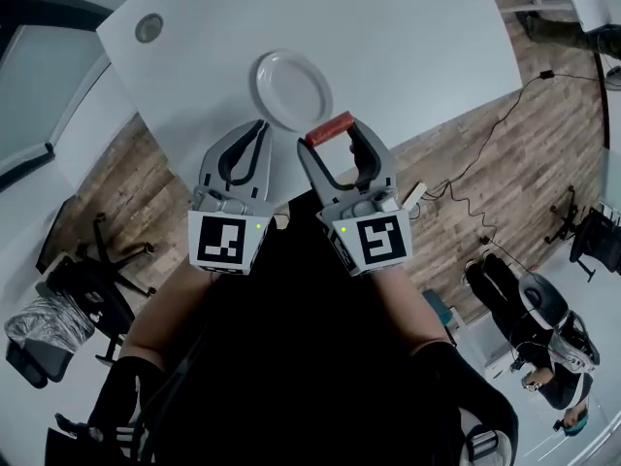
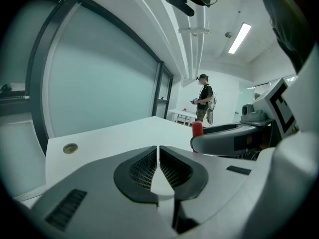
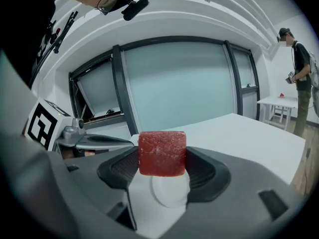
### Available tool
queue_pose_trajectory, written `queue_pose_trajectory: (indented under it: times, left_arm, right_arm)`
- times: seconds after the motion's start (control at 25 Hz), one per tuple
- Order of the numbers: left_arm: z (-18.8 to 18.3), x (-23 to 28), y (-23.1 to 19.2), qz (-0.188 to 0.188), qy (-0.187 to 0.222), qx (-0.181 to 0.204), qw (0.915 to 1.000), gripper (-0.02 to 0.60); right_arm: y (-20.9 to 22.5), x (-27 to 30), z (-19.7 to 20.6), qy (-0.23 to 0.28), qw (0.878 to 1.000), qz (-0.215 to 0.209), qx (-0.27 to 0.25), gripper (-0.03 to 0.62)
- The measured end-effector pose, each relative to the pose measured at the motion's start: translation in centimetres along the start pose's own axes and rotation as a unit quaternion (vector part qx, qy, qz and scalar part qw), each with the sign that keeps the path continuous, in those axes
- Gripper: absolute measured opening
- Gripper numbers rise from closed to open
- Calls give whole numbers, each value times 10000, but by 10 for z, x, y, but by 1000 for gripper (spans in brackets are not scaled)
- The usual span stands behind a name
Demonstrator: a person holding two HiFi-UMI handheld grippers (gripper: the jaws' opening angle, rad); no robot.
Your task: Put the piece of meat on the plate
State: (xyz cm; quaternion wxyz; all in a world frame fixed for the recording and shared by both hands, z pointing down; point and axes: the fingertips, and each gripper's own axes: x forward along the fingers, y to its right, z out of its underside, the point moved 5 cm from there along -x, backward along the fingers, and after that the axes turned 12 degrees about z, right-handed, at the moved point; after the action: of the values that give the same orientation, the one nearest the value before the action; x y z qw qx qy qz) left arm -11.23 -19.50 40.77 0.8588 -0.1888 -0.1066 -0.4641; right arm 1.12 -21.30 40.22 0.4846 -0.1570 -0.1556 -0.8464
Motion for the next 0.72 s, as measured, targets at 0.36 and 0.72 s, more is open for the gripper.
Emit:
queue_pose_trajectory:
  times: [0.36, 0.72]
  left_arm:
    - [29, 12, -23, -333, -309, -412, 9981, 5]
    - [41, 32, -34, -436, -443, -485, 9969, 5]
  right_arm:
    - [2, 41, 29, -493, 9984, -273, -9, 291]
    - [12, 59, 58, -1004, 9943, -282, -236, 291]
